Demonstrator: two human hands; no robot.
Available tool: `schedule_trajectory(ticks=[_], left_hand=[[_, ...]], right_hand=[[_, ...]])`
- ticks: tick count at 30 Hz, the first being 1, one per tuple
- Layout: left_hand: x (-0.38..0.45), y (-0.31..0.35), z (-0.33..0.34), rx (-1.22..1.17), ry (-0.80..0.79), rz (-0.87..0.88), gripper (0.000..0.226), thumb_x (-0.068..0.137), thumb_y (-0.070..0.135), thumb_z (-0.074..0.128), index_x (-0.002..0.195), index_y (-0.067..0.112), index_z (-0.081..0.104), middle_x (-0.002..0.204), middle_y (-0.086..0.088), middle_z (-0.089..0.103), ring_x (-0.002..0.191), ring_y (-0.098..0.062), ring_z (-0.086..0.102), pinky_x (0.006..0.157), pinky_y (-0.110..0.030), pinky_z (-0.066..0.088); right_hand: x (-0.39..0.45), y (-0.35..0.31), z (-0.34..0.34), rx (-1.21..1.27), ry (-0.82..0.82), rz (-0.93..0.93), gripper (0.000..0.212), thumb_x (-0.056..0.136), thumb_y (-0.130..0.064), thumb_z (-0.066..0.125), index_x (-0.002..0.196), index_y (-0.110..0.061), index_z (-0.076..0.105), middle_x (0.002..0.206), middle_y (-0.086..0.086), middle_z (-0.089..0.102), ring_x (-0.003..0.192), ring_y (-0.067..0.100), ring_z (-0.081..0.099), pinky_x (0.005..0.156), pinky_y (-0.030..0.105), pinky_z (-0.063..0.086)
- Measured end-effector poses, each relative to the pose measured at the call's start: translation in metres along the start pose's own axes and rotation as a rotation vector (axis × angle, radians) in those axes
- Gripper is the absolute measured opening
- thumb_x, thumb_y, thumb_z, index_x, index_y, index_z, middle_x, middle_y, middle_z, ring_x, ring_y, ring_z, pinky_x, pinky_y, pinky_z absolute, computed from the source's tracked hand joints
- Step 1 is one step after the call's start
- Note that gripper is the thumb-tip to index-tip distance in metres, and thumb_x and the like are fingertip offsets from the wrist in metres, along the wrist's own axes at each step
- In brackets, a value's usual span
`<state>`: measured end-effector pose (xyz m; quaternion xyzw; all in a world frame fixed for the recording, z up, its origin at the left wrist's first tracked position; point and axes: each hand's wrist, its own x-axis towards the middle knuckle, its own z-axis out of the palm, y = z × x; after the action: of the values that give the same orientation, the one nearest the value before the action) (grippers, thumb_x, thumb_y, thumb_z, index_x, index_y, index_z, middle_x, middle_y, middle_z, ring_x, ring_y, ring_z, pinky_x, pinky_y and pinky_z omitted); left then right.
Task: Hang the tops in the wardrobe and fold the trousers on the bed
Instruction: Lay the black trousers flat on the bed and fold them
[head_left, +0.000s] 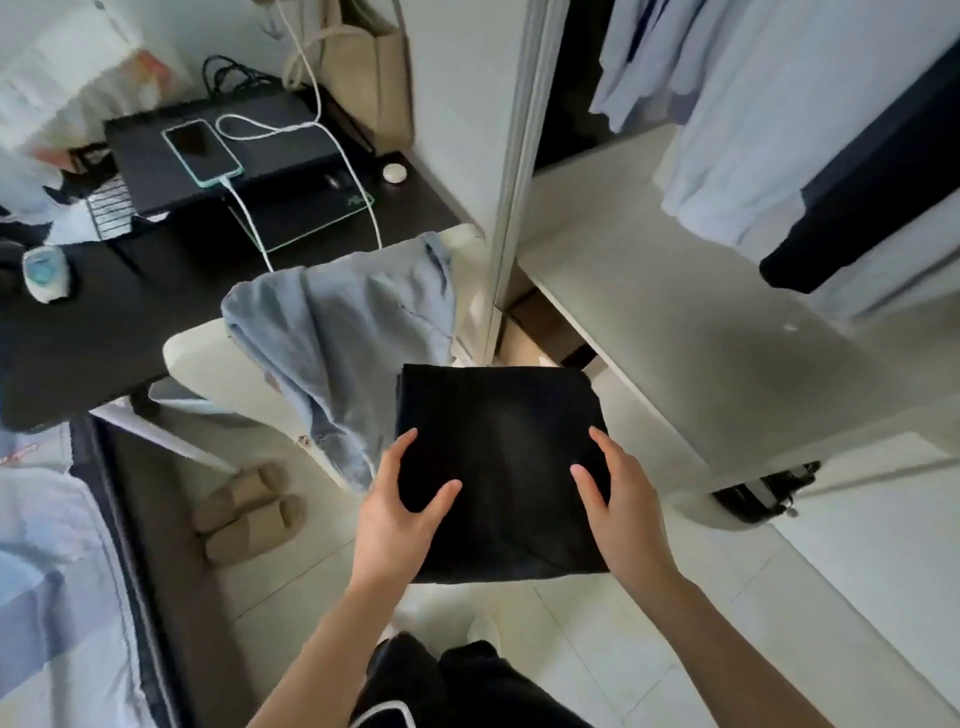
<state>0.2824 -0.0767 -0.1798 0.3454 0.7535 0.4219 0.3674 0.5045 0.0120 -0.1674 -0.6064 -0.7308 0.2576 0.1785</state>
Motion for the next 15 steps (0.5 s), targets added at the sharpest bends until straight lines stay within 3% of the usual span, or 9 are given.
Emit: schedule_trajectory(ticks=[6, 13, 15], left_hand=[[0.073, 0.029, 0.057, 0.150, -0.252, 0.051, 0.066, 0.081, 0.036, 0.077, 0.138, 0.047, 0.044, 0.130, 0.015, 0.058, 0.121, -0.008, 0.053, 0.104, -0.036, 0.047], [0.173, 0.059, 0.128, 0.172, -0.555, 0.086, 0.059, 0.088, 0.025, 0.071, 0.138, 0.043, 0.044, 0.128, 0.016, 0.057, 0.121, -0.011, 0.055, 0.104, -0.030, 0.046], [0.206, 0.068, 0.155, 0.163, -0.643, 0.080, 0.059, 0.089, 0.018, 0.070, 0.139, 0.037, 0.046, 0.131, 0.009, 0.058, 0.123, -0.015, 0.054, 0.107, -0.035, 0.045]], right_hand=[[0.030, 0.049, -0.018, 0.023, 0.076, 0.221, 0.049, 0.094, -0.041, 0.053, 0.138, -0.022, 0.047, 0.127, -0.001, 0.058, 0.115, 0.013, 0.056, 0.092, 0.018, 0.040], [0.089, 0.081, -0.030, 0.043, 0.166, 0.446, 0.048, 0.094, -0.036, 0.055, 0.139, -0.020, 0.046, 0.130, 0.004, 0.057, 0.118, 0.021, 0.054, 0.096, 0.026, 0.039], [0.115, 0.096, -0.034, 0.016, 0.205, 0.496, 0.045, 0.095, -0.031, 0.055, 0.138, -0.018, 0.047, 0.126, 0.007, 0.059, 0.115, 0.024, 0.056, 0.093, 0.025, 0.038]])
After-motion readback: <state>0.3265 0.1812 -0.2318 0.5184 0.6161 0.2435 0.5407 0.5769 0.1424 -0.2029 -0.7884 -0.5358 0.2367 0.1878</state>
